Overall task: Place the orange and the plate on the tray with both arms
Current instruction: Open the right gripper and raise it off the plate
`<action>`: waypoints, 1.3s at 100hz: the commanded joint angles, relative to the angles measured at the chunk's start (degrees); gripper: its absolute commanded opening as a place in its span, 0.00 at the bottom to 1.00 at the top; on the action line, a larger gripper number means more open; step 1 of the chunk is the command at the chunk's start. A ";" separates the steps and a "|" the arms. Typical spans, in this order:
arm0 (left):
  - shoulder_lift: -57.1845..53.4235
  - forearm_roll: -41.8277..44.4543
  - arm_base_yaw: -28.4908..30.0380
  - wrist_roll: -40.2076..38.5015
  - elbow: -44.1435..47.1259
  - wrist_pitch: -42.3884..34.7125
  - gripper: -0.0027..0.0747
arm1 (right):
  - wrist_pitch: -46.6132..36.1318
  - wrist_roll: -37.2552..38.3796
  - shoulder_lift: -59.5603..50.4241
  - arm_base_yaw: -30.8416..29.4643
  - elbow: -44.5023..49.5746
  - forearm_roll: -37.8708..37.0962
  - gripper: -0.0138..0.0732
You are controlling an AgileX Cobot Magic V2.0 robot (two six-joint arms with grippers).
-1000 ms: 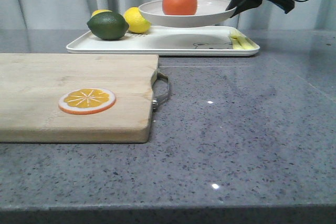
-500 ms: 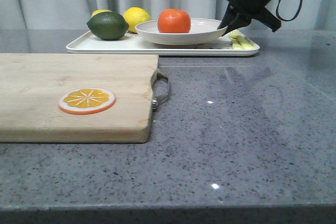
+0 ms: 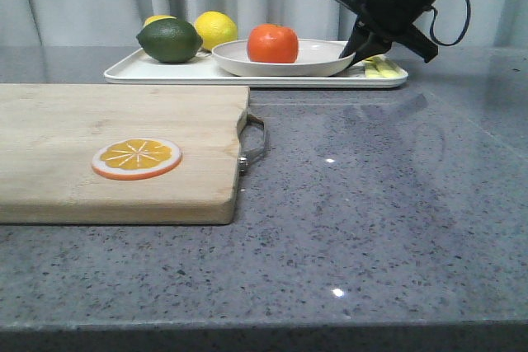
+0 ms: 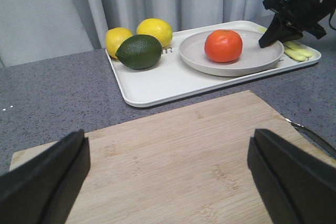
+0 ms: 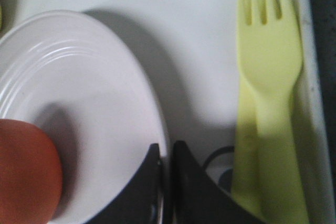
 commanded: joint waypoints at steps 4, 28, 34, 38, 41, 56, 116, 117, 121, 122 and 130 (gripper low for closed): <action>-0.03 0.25 0.12 -0.49 -1.71 -1.87 0.79 | -2.20 -0.37 -3.69 0.10 -2.02 2.18 0.09; -0.03 0.25 0.12 -0.49 -1.71 -1.87 0.79 | -2.35 -0.37 -3.70 0.10 -2.02 2.46 0.08; -0.03 0.25 0.12 -0.49 -1.71 -1.87 0.79 | -2.05 -0.37 -3.70 0.10 -2.02 2.51 0.08; -0.03 0.25 0.12 -0.49 -1.71 -1.87 0.79 | -1.81 -0.37 -3.70 0.10 -2.02 2.53 0.08; -0.03 0.25 0.12 -0.49 -1.71 -1.87 0.79 | -1.65 -0.37 -3.70 0.10 -2.02 2.57 0.09; -0.03 0.25 0.12 -0.49 -1.71 -1.87 0.79 | -1.11 -0.37 -3.76 0.10 -2.20 2.57 0.24; -0.03 0.25 0.12 -0.49 -1.71 -1.87 0.79 | -1.68 -4.71 -13.71 -0.92 -2.77 1.52 0.69; -0.03 0.25 0.12 -0.49 -1.71 -1.87 0.79 | -1.68 -5.10 -13.97 -0.97 -2.77 1.40 0.69; -0.03 0.25 0.12 -0.49 -1.71 -1.87 0.79 | -1.61 -5.96 -15.61 -1.05 -2.77 1.00 0.69; -0.03 0.25 0.12 -0.49 -1.71 -1.87 0.79 | -1.55 -6.21 -16.16 -1.05 -2.77 0.72 0.69; -0.03 0.25 0.12 -0.49 -1.71 -1.87 0.79 | -0.39 -7.26 -19.28 -1.05 -2.77 -1.75 0.69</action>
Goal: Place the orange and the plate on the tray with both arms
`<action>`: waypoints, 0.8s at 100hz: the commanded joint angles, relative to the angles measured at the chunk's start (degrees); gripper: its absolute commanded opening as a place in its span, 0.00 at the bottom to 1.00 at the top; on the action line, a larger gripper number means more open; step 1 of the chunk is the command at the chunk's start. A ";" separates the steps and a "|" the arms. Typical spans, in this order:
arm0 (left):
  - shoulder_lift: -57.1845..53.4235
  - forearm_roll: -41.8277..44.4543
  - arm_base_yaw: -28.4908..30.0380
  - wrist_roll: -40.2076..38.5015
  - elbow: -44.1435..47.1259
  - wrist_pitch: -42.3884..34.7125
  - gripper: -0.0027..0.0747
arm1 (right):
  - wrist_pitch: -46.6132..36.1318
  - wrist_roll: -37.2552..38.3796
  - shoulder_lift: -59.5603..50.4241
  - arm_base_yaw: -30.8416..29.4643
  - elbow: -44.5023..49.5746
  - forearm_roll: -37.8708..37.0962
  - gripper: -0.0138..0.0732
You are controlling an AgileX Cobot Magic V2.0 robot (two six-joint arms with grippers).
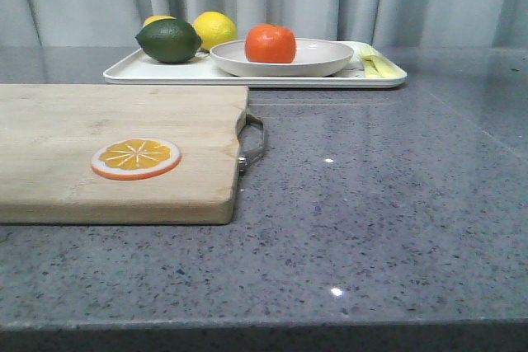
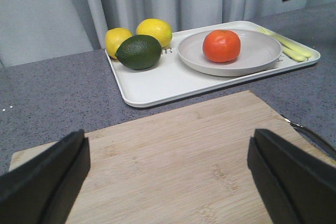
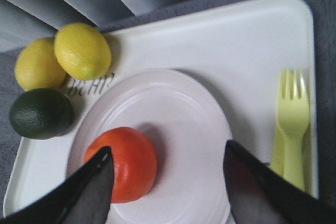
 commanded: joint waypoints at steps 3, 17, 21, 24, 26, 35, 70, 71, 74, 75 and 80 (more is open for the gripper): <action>-0.03 0.25 0.12 -0.49 -1.71 -1.87 0.79 | -0.76 -2.53 -8.52 -0.46 -1.85 -2.51 0.69; -0.03 0.25 0.12 -0.49 -1.71 -1.87 0.79 | 2.26 -3.25 -13.95 -0.46 -1.42 -8.26 0.69; -0.03 0.25 0.12 -0.49 -1.71 -1.87 0.79 | 2.27 -3.31 -15.80 -0.46 -0.86 -9.88 0.69; -0.03 0.25 0.12 -0.49 -1.71 -1.87 0.79 | 2.27 -3.30 -17.08 -0.46 -0.05 -10.92 0.69; -0.03 0.25 0.12 -0.49 -1.71 -1.87 0.79 | 2.27 -3.38 -18.11 -0.46 0.55 -11.62 0.69; -0.03 0.25 0.12 -0.49 -1.71 -1.87 0.79 | 2.27 -3.37 -22.91 -0.46 3.73 -14.02 0.69; -0.03 0.25 0.12 -0.49 -1.71 -1.87 0.79 | -6.81 -6.99 -47.78 -0.46 31.35 -15.80 0.69; -0.03 0.25 0.12 -0.49 -1.71 -1.87 0.79 | -7.38 -6.99 -48.35 -0.46 32.82 -15.89 0.69; -0.03 0.25 0.12 -0.49 -1.71 -1.87 0.79 | -8.57 -7.03 -50.72 -0.46 35.72 -16.19 0.69; -0.03 0.25 0.12 -0.49 -1.71 -1.87 0.79 | -9.14 -7.03 -51.92 -0.46 37.19 -16.25 0.69; -0.03 0.25 0.12 -0.49 -1.71 -1.87 0.79 | -11.18 -7.03 -56.11 -0.46 42.36 -16.92 0.69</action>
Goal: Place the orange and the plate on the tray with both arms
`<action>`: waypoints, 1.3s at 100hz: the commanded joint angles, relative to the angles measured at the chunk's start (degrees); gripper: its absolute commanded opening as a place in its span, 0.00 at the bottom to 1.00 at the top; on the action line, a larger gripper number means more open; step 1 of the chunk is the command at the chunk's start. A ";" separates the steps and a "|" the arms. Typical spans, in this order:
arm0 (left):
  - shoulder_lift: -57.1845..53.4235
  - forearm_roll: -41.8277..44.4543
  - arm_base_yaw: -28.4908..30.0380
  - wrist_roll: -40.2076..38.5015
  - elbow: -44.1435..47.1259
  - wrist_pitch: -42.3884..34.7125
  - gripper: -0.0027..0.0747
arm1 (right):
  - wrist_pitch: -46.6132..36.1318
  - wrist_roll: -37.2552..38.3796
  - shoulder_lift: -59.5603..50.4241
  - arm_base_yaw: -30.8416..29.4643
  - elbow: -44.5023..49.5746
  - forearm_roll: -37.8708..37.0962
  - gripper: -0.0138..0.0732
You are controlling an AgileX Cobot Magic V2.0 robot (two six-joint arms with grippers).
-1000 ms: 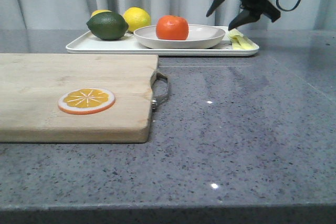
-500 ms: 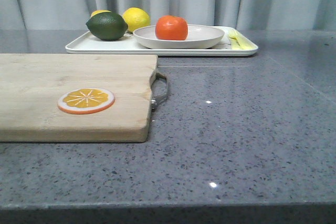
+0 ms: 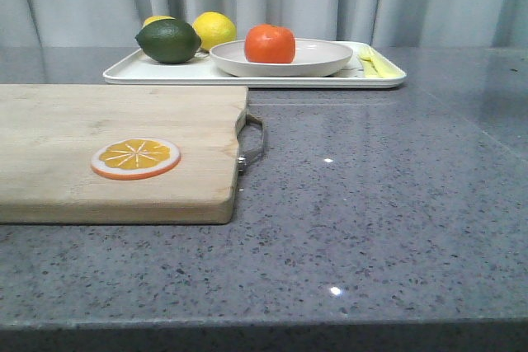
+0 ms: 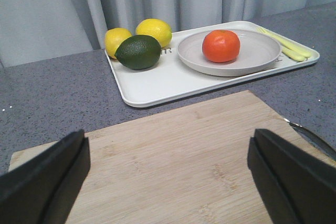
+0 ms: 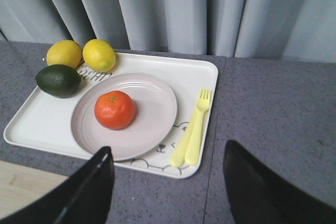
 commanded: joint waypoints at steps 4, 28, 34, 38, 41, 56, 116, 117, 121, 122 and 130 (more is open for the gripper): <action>-0.03 0.25 0.12 -0.49 -1.71 -1.87 0.79 | -9.04 -0.94 -11.30 -0.46 9.84 -1.30 0.69; -0.03 0.25 0.12 -0.49 -1.71 -1.87 0.79 | -16.80 -1.00 -28.43 -0.46 31.35 -1.35 0.69; -0.03 0.25 0.12 -0.49 -1.71 -1.87 0.79 | -17.75 -1.00 -32.13 -0.46 35.59 -1.35 0.69; -0.03 0.25 0.12 -0.49 -1.71 -1.87 0.79 | -18.26 -1.00 -34.30 -0.46 38.14 -1.35 0.69; -0.03 0.25 0.12 -0.49 -1.71 -1.87 0.79 | -18.71 -1.06 -35.62 -0.46 39.78 -1.41 0.69; -0.03 0.25 0.12 -0.49 -1.71 -1.87 0.79 | -21.88 -1.06 -41.46 -0.46 47.72 -2.52 0.69; -0.03 0.25 0.12 -0.49 -1.71 -1.87 0.79 | -26.94 -1.06 -47.58 -0.46 57.45 -3.37 0.69; -0.03 0.25 0.12 -0.49 -1.71 -1.87 0.79 | -26.94 -1.06 -47.58 -0.46 57.45 -3.37 0.69; -0.03 0.25 0.12 -0.49 -1.71 -1.87 0.77 | -26.94 -1.06 -47.58 -0.46 57.45 -3.37 0.69; -0.03 0.25 0.12 -0.49 -1.71 -1.87 0.77 | -26.94 -1.06 -47.58 -0.46 57.45 -3.37 0.69; -0.03 0.25 0.12 -0.49 -1.71 -1.87 0.69 | -26.94 -1.06 -47.58 -0.46 57.45 -3.37 0.63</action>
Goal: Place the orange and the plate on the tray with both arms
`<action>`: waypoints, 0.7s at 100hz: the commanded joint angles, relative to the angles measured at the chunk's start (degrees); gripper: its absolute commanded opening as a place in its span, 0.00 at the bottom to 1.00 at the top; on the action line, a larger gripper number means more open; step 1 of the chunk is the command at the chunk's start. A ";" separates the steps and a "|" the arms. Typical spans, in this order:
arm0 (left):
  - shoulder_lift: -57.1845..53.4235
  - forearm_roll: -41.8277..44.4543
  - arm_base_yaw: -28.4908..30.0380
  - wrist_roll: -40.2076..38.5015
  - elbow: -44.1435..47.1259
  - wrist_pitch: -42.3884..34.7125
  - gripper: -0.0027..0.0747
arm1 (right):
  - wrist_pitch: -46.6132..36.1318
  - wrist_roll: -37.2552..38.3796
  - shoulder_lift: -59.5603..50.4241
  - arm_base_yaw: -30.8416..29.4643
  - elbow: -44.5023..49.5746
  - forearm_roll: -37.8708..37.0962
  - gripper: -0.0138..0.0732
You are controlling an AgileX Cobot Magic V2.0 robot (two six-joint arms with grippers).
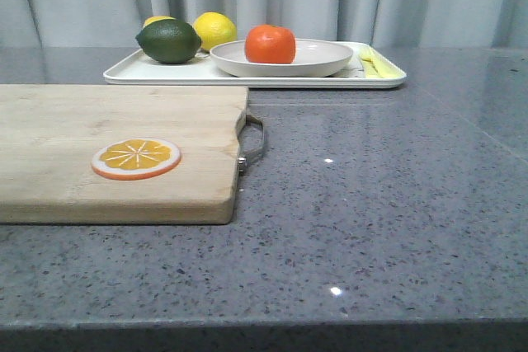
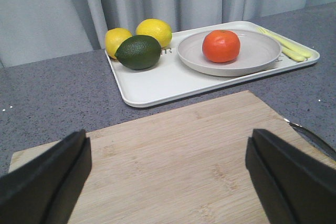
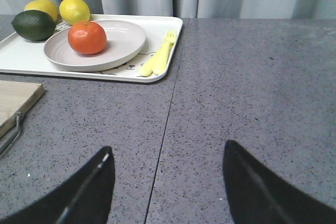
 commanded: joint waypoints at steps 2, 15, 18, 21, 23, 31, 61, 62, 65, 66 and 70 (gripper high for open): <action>-0.03 0.25 0.12 -0.49 -1.71 -1.87 0.65 | -5.04 -0.57 -0.01 -0.46 -1.53 -0.29 0.61; -0.03 0.25 0.12 -0.49 -1.71 -1.87 0.40 | -5.09 -0.57 -0.01 -0.46 -1.53 -0.29 0.36; -0.03 0.25 0.12 -0.49 -1.71 -1.87 0.34 | -5.09 -0.57 -0.01 -0.46 -1.53 -0.29 0.31; -0.03 0.25 0.12 -0.49 -1.71 -1.87 0.29 | -5.11 -0.57 -0.01 -0.46 -1.53 -0.29 0.24; -0.03 0.25 0.12 -0.49 -1.71 -1.87 0.23 | -5.16 -0.57 -0.01 -0.46 -1.53 -0.29 0.21; -0.03 0.25 0.12 -0.49 -1.71 -1.87 0.08 | -5.30 -0.57 -0.01 -0.46 -1.53 -0.29 0.07; -0.03 0.25 0.12 -0.49 -1.71 -1.87 0.01 | -5.31 -0.57 -0.01 -0.46 -1.53 -0.29 0.08; -0.03 0.25 0.12 -0.49 -1.71 -1.87 0.01 | -5.31 -0.57 -0.01 -0.46 -1.53 -0.29 0.08; -0.03 0.25 0.12 -0.49 -1.71 -1.87 0.01 | -5.31 -0.57 -0.01 -0.46 -1.53 -0.29 0.08; -0.03 0.25 0.12 -0.49 -1.71 -1.87 0.01 | -5.31 -0.57 -0.01 -0.46 -1.53 -0.29 0.08; -0.03 0.25 0.12 -0.49 -1.71 -1.87 0.01 | -5.31 -0.57 -0.01 -0.46 -1.53 -0.29 0.08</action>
